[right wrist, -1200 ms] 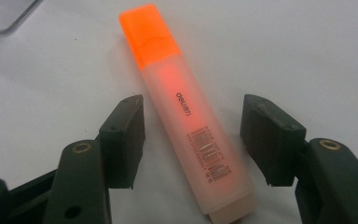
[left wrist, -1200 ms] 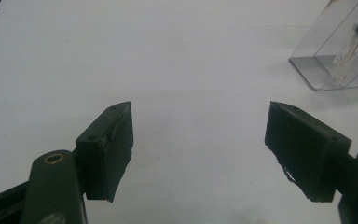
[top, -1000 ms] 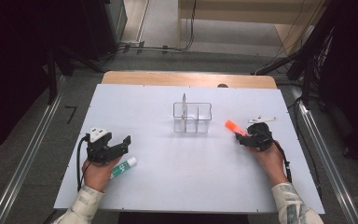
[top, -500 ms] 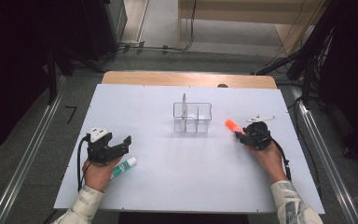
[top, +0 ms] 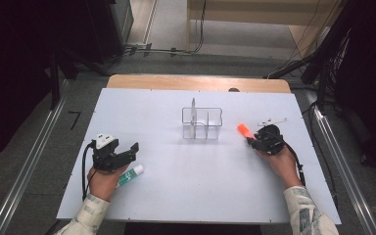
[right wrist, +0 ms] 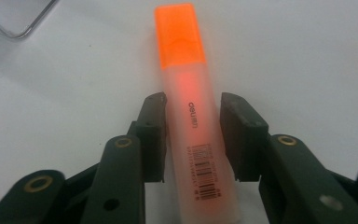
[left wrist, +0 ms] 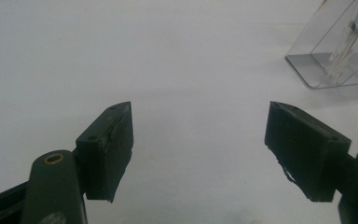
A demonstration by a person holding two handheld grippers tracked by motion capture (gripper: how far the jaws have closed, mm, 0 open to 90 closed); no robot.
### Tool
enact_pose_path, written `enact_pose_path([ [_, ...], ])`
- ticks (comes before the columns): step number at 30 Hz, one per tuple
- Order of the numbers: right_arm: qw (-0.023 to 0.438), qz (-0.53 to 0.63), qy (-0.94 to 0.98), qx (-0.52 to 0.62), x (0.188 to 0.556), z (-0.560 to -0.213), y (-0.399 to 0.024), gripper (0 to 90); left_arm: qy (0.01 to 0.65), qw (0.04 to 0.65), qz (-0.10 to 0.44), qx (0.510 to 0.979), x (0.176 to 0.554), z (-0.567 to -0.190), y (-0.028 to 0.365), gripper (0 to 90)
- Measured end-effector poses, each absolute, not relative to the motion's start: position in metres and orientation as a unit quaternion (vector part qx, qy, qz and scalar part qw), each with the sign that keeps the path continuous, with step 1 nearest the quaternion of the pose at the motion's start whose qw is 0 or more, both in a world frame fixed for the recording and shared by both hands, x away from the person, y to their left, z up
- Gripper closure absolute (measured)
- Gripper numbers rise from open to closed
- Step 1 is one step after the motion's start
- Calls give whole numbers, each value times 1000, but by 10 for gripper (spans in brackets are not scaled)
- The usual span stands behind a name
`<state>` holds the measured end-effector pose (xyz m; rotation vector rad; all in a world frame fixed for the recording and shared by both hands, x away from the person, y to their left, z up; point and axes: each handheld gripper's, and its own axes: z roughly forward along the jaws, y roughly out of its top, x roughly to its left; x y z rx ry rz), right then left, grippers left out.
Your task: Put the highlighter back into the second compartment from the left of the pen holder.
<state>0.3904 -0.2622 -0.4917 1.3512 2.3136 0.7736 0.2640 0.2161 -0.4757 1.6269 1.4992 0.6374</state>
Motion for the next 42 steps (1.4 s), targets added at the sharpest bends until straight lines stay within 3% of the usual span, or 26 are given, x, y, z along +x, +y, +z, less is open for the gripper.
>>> enact_pose_path([
  [21,164,289,810,483,386,-490,-263,645,595,411,252,643,262,-475,218,236],
  [42,161,362,795,458,362,-457,-261,644,594,410,252,645,262,-475,217,236],
])
